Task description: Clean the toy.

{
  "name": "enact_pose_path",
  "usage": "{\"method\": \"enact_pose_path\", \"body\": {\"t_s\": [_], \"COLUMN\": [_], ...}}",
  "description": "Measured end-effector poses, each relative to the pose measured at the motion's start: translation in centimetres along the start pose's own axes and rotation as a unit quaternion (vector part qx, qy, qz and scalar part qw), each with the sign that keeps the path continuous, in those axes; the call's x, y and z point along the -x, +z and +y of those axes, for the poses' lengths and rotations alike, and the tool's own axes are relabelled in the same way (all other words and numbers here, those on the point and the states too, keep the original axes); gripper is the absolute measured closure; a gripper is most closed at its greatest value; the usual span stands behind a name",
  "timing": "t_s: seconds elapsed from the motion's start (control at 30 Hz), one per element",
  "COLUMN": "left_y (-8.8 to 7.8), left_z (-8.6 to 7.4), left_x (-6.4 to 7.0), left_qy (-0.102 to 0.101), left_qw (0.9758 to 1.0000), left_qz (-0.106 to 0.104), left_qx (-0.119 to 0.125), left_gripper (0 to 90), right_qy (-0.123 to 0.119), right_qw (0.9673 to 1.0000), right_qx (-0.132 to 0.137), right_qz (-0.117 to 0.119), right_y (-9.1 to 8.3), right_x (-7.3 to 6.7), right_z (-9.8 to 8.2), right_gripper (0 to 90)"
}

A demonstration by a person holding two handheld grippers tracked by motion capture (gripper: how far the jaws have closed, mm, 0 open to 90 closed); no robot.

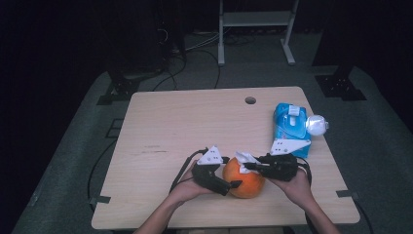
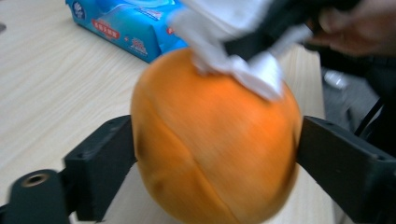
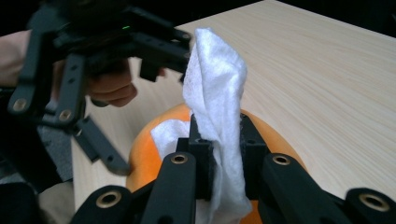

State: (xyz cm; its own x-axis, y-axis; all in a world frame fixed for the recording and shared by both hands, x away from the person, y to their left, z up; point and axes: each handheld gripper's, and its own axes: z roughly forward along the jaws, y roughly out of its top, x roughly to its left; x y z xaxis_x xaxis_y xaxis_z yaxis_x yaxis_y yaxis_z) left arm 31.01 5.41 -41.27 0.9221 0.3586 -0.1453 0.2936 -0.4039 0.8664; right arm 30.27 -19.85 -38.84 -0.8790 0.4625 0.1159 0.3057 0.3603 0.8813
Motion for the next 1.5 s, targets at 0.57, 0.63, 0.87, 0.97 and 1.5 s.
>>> {"method": "enact_pose_path", "body": {"t_s": [0.57,0.63,0.87,0.97,1.5], "left_y": [0.0,0.0,0.5,0.4,0.2], "left_z": [-0.3,-0.3,-0.6,-0.7,-0.9], "left_x": [1.1,1.0,0.1,0.5,0.2], "left_qy": [0.078,0.075,0.012,0.034,0.096], "left_qw": [0.9969,0.9972,0.9994,0.9994,0.9951], "left_qz": [0.011,-0.002,-0.032,-0.011,0.017], "left_qx": [0.0,-0.004,-0.006,0.001,0.019], "left_gripper": [28.6,25.4,10.5,23.3,20.8], "right_qy": [-0.007,0.005,-0.016,-0.026,-0.047], "right_qw": [1.0,1.0,0.9995,0.9994,0.9987], "right_qx": [0.002,0.002,-0.011,-0.015,-0.018], "right_qz": [-0.004,0.004,0.024,0.018,0.01], "right_y": [-0.2,-0.3,0.3,0.7,2.1], "right_x": [-0.3,0.2,-0.6,-1.0,-2.2], "right_z": [0.4,-0.2,-0.1,0.2,0.5], "right_gripper": [79.3,79.3,79.3,79.3,79.4]}}
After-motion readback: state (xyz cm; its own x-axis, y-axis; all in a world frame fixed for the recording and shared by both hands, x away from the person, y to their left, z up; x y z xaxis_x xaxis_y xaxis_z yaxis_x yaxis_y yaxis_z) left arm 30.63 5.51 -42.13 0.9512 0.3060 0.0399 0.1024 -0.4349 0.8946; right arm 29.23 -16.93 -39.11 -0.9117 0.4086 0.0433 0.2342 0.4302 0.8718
